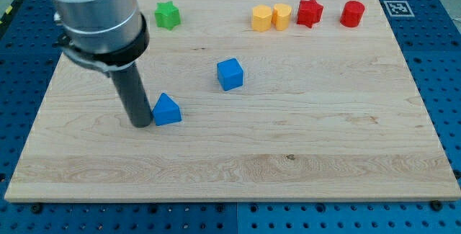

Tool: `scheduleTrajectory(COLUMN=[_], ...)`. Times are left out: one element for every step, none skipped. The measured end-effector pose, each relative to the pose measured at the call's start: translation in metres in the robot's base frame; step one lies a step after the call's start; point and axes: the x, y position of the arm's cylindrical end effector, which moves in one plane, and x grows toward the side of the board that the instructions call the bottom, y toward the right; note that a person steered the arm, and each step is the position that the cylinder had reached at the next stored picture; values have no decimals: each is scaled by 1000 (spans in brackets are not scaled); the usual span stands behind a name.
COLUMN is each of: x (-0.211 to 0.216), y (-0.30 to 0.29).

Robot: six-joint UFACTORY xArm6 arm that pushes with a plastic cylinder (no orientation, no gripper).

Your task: Slide blue traingle closer to blue cube

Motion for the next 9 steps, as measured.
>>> scheduleTrajectory(x=[3, -1, -6, -6, -6, -6, -6, -6, -11], y=[0, -7, -11, -5, 19, 49, 77, 79, 26])
